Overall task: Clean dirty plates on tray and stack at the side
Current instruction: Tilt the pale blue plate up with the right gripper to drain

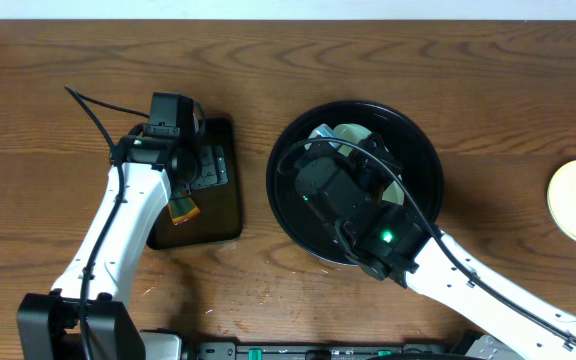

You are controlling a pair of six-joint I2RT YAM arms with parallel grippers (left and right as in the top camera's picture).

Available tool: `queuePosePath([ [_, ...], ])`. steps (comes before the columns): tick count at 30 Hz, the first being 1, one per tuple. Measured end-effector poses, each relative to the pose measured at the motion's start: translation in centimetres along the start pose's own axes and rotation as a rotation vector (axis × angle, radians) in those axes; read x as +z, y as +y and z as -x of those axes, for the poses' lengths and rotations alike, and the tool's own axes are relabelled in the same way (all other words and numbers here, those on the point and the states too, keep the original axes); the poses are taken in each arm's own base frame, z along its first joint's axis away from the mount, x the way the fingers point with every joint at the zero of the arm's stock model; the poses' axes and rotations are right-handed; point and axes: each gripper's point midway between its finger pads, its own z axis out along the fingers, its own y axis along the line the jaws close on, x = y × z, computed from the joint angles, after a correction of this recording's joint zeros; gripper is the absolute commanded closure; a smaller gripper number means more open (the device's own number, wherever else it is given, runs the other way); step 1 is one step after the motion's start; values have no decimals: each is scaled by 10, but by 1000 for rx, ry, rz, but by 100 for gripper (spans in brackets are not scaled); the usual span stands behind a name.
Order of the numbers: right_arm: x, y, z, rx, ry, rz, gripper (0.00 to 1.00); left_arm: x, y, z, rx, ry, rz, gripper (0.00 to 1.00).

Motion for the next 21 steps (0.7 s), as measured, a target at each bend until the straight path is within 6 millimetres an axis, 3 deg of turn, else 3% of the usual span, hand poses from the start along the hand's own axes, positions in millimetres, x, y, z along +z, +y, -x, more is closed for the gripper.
queuePosePath([
  [16,0,0,0,9,2,-1,99,0,0,0,0,0,0,14],
  [21,4,-2,-6,104,21,-1,99,0,0,0,0,0,0,14],
])
